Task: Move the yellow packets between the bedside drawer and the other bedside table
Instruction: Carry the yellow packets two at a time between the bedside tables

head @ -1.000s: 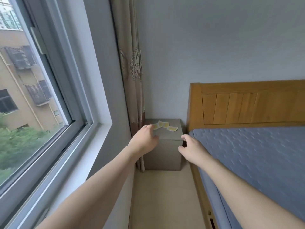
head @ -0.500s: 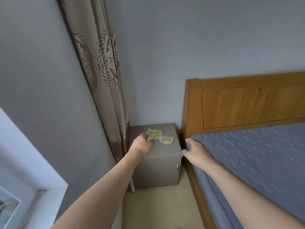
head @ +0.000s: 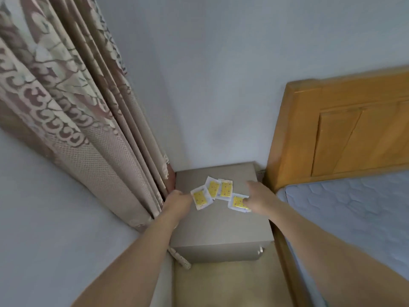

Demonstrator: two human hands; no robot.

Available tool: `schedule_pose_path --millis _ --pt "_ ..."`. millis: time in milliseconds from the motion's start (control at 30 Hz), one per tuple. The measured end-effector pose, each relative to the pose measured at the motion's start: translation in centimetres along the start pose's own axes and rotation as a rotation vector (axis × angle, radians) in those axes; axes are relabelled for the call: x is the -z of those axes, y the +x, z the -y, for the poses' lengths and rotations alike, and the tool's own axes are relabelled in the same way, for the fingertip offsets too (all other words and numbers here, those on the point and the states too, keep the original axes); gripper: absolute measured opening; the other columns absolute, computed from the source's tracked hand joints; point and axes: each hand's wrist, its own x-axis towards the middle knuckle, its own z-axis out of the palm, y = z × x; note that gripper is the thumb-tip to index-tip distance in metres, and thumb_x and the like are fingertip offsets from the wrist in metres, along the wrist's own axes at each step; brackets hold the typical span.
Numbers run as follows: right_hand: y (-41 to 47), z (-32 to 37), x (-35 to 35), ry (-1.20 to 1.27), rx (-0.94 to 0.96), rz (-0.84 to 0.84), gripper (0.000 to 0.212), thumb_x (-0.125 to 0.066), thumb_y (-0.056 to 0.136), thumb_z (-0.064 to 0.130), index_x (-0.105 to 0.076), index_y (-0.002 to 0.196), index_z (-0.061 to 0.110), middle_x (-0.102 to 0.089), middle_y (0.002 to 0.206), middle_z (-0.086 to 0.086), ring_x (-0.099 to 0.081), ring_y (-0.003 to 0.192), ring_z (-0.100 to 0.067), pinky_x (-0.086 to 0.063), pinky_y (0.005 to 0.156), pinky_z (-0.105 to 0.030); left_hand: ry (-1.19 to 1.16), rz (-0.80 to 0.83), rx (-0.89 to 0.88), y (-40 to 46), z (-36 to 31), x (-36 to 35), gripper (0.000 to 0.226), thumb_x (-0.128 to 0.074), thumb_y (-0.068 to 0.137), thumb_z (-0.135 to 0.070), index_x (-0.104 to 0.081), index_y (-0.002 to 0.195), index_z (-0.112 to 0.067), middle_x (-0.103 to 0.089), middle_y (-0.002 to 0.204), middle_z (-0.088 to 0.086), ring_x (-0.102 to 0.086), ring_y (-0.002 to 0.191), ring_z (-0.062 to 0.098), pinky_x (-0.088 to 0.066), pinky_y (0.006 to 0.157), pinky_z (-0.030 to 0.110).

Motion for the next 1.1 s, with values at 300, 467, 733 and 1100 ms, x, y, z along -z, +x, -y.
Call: schedule_pose_path --millis 300,467,733,1100 --pt "20.6 -7.7 -14.2 -0.247 -0.18 0.158 0.058 -0.061 0.086 0.038 -0.04 0.136 0.018 -0.048 0.131 -0.005 -0.05 0.119 -0.025 -0.043 0.096 -0.038 -0.063 0.055 0.296 29.1 9.8 -16.4 0.072 -0.067 0.061 -0.046 -0.059 0.124 -0.012 -0.064 0.123 0.015 -0.064 0.106 0.031 -0.053 0.091 0.039" --pt "25.6 -11.8 -20.5 -0.228 -0.303 0.158 0.082 -0.068 0.078 0.052 -0.031 0.144 0.019 -0.038 0.14 -0.006 -0.042 0.126 -0.028 -0.039 0.101 -0.041 0.131 -0.211 0.531 32.9 11.4 -19.7 0.106 -0.06 0.073 -0.075 -0.028 0.148 -0.006 -0.034 0.148 0.016 -0.033 0.135 0.033 -0.029 0.109 0.039" --pt "27.3 -12.3 -20.7 -0.456 -0.355 0.095 0.091 -0.064 0.072 0.07 -0.035 0.139 0.015 -0.039 0.136 -0.007 -0.038 0.128 -0.027 -0.029 0.107 -0.038 0.106 -0.235 0.61 35.0 13.0 -21.2 0.096 -0.085 0.051 -0.048 -0.047 0.129 -0.007 -0.056 0.133 0.015 -0.055 0.119 0.036 -0.042 0.102 0.04" --pt "20.9 -8.2 -11.8 0.189 -0.548 0.122 0.029 -0.051 0.093 0.024 -0.051 0.117 0.007 -0.059 0.117 -0.013 -0.058 0.107 -0.032 -0.048 0.084 -0.037 -0.077 -0.028 0.156 26.3 5.4 -17.3 0.006 -0.059 0.086 -0.016 -0.064 0.09 -0.015 -0.067 0.087 0.002 -0.063 0.079 0.024 -0.047 0.069 0.029"
